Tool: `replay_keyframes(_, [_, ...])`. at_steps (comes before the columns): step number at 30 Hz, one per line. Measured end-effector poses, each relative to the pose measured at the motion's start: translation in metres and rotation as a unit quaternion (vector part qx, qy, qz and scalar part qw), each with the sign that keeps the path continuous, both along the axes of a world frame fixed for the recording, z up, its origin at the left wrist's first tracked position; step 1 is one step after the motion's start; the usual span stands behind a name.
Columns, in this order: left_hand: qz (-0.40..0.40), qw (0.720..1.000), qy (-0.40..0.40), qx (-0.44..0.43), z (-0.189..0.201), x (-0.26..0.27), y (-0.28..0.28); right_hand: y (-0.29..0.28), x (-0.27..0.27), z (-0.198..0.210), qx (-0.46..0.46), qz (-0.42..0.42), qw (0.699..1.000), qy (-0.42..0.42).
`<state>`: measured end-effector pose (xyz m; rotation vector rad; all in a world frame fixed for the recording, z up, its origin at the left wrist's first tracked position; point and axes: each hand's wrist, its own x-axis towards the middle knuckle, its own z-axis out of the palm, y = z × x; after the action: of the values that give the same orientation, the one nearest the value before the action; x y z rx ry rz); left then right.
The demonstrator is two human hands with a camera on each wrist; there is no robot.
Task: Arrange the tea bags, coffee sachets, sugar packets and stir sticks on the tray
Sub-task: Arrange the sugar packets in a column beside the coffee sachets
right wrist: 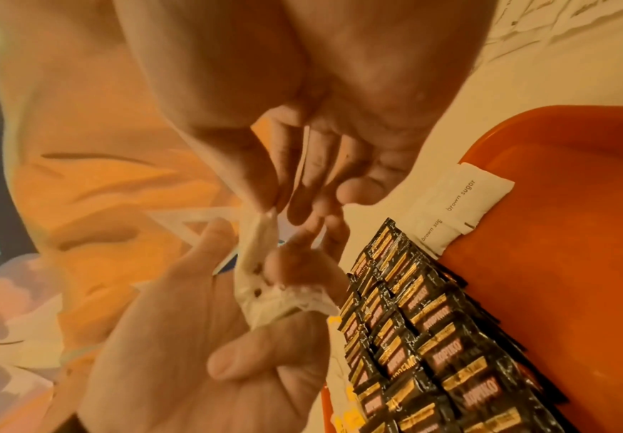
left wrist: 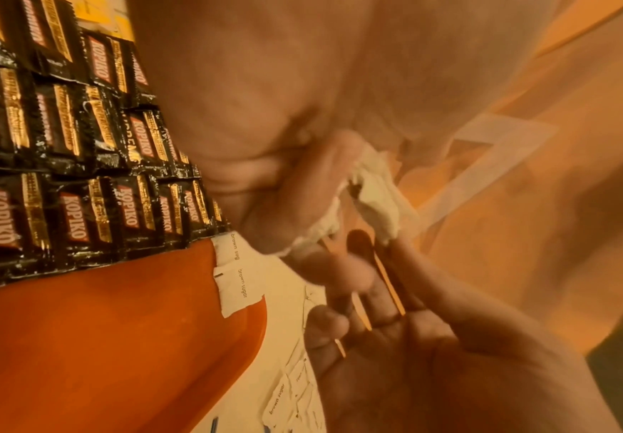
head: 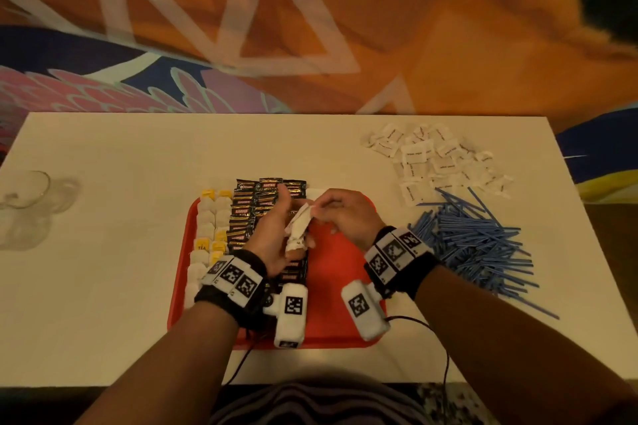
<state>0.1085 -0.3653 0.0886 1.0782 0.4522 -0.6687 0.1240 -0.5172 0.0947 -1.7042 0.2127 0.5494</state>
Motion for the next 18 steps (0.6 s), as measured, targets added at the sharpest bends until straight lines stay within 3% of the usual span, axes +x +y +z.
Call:
replay_keyframes(4, [-0.001,1.0,-0.022,0.005,-0.003,-0.009,0.0,-0.003,-0.003,0.001,0.0,-0.087,0.996,-0.009])
replay_keyframes(11, [0.004,0.977,-0.122,0.177,-0.001,-0.022,0.0,-0.002,-0.012,0.008,0.066,-0.148,0.987,0.015])
replay_keyframes(18, [0.124,0.983,-0.063,0.122,0.004,-0.02,0.0,-0.003,-0.025,0.009,0.105,-0.126,0.986,0.042])
